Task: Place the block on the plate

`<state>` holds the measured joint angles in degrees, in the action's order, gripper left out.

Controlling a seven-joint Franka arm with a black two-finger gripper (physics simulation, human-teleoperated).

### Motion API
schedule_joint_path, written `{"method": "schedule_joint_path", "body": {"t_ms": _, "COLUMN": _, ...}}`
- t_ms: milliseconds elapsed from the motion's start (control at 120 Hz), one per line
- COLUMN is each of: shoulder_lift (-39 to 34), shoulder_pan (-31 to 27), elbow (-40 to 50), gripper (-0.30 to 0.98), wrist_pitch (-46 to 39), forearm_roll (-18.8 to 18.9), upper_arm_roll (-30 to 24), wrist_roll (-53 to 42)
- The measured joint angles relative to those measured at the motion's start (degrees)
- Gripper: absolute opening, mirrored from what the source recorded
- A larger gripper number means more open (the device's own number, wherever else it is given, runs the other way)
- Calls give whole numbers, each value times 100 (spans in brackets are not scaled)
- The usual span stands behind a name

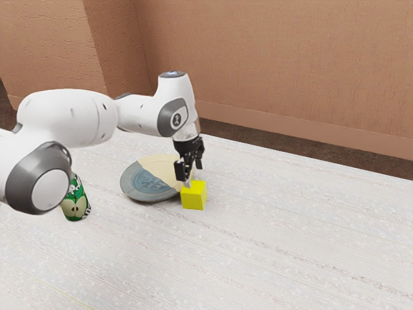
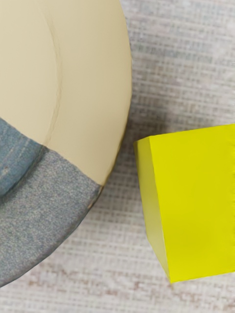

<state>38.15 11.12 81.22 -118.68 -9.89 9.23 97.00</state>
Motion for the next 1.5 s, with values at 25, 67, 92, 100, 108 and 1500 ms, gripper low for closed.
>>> {"method": "schedule_joint_path", "body": {"t_ms": 25, "shoulder_lift": -53, "shoulder_pan": 5, "elbow": 110, "gripper": 69, "wrist_pitch": -23, "forearm_roll": 1, "upper_arm_roll": 0, "wrist_roll": 13}}
{"method": "schedule_joint_path", "body": {"t_ms": 67, "shoulder_lift": -112, "shoulder_pan": 9, "elbow": 240, "gripper": 69, "wrist_pitch": -62, "forearm_roll": 2, "upper_arm_roll": 3, "wrist_roll": 31}}
{"method": "schedule_joint_path", "body": {"t_ms": 92, "shoulder_lift": -137, "shoulder_pan": 11, "elbow": 288, "gripper": 69, "wrist_pitch": -85, "forearm_roll": 2, "upper_arm_roll": 3, "wrist_roll": 41}}
{"method": "schedule_joint_path", "body": {"t_ms": 100, "shoulder_lift": -142, "shoulder_pan": 11, "elbow": 301, "gripper": 69, "wrist_pitch": -93, "forearm_roll": 2, "upper_arm_roll": 4, "wrist_roll": 44}}
{"method": "schedule_joint_path", "body": {"t_ms": 108, "shoulder_lift": -146, "shoulder_pan": 12, "elbow": 315, "gripper": 69, "wrist_pitch": -102, "forearm_roll": 2, "upper_arm_roll": 4, "wrist_roll": 47}}
{"method": "schedule_joint_path", "body": {"t_ms": 1500, "shoulder_lift": 53, "shoulder_pan": -97, "elbow": 889, "gripper": 43, "wrist_pitch": -1242, "forearm_roll": -34, "upper_arm_roll": -299, "wrist_roll": 309}}
